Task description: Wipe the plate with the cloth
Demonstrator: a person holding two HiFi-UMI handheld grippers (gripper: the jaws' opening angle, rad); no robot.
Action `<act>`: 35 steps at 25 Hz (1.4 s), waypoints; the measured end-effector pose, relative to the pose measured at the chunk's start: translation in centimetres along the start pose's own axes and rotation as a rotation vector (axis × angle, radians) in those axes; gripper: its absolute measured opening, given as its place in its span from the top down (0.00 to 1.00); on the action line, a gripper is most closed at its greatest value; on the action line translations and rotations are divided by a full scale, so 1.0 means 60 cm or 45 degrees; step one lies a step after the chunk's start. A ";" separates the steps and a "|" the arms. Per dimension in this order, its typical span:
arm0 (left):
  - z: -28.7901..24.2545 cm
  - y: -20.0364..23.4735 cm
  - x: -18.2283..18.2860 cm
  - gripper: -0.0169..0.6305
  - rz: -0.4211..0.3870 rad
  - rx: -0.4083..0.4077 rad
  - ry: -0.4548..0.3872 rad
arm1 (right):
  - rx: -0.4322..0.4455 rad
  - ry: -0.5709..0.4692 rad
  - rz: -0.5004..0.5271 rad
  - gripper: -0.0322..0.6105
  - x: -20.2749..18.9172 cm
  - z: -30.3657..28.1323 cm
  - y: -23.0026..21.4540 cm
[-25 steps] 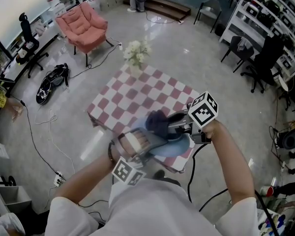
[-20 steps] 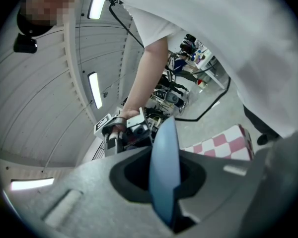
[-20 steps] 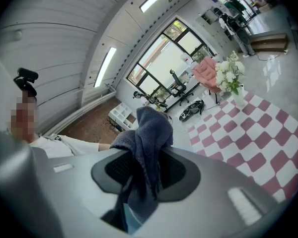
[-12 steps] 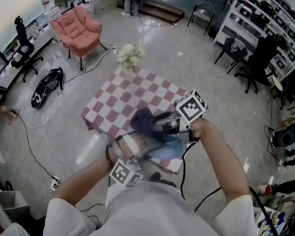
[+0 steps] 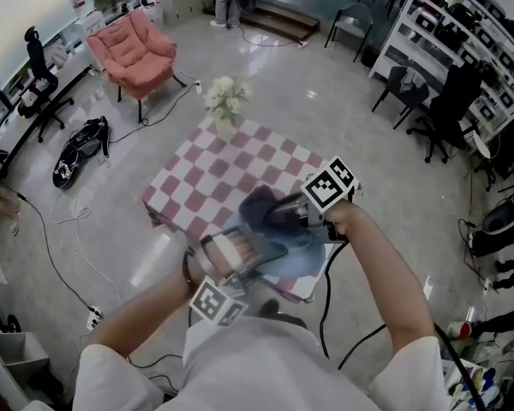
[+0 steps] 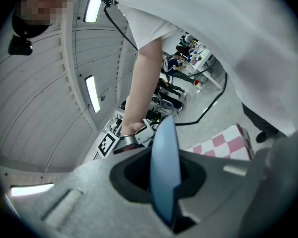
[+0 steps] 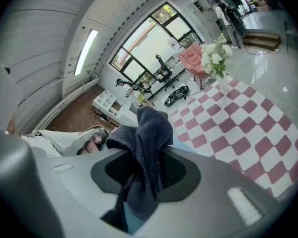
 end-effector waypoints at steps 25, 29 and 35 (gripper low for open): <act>0.015 0.016 -0.016 0.92 -0.031 0.003 -0.028 | -0.421 0.005 -0.234 0.75 -0.068 0.092 -0.155; 0.008 0.012 -0.019 0.92 -0.047 -0.022 -0.052 | -0.393 0.009 -0.225 0.75 -0.055 0.072 -0.152; -0.004 0.006 -0.022 0.91 -0.055 -0.038 -0.099 | -0.352 0.007 -0.186 0.75 -0.019 0.046 -0.149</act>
Point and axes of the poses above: the fingertips, and each gripper's own axes: z backward along the fingers, y to its left, x out of its top, the point moved 5 cm from there along z, backward along the fingers, and after that the axes turned 2 degrees about -z, right-handed, at the moved point
